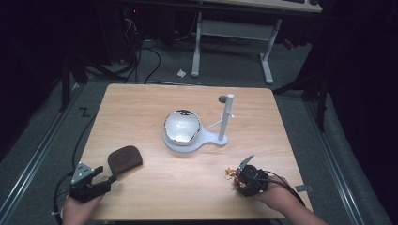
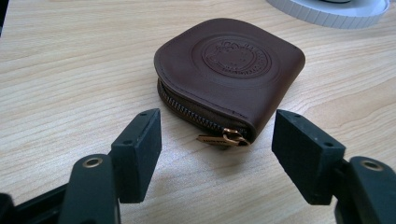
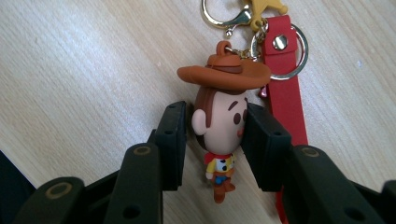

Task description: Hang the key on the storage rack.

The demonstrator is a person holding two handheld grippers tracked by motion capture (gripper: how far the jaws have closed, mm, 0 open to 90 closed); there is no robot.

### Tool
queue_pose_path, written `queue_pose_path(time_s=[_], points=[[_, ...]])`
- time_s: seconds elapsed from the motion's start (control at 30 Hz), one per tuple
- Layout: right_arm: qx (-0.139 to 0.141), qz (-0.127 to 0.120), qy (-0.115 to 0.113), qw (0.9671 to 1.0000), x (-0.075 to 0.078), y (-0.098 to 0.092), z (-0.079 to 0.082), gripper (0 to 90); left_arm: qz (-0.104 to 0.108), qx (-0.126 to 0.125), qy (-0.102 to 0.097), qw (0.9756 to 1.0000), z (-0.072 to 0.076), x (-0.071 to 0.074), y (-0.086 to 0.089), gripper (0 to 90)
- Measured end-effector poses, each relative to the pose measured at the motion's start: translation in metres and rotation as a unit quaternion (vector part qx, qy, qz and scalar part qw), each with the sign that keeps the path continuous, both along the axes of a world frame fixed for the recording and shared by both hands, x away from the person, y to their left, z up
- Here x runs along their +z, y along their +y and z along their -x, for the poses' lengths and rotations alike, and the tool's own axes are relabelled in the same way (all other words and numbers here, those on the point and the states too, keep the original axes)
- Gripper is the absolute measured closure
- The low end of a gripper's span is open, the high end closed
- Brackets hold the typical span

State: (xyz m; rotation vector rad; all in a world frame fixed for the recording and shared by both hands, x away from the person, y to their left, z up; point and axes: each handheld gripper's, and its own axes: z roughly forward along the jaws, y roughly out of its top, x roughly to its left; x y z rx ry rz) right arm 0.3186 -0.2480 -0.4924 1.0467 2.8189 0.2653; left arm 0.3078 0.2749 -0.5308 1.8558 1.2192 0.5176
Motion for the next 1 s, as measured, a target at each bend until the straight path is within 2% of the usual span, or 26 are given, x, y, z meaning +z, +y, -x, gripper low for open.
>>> queue_pose_path(time_s=[0.07, 0.2, 0.5, 0.73, 1.0], points=[[-0.011, -0.011, 0.002, 0.9999, -0.001, -0.001, -0.001, 62.3, 0.001, 0.000, 0.001, 1.0000, 0.000, 0.000, 0.000, 33.6], [-0.008, -0.014, 0.007, 0.9998, 0.000, -0.001, -0.001, 65.7, 0.002, -0.001, 0.001, 1.0000, 0.000, 0.000, 0.000, 33.6], [-0.002, 0.011, 0.015, 0.9998, 0.002, 0.005, -0.003, 66.7, 0.003, 0.000, -0.003, 1.0000, 0.000, 0.000, 0.000, 33.6], [-0.024, -0.002, 0.026, 0.9994, 0.019, -0.005, -0.006, 66.7, 0.003, -0.004, -0.002, 1.0000, 0.000, 0.000, -0.001, 33.6], [-0.053, -0.008, 0.020, 0.9984, 0.045, -0.024, -0.007, 66.8, 0.004, -0.004, -0.002, 1.0000, 0.000, 0.000, -0.001, 33.5]])
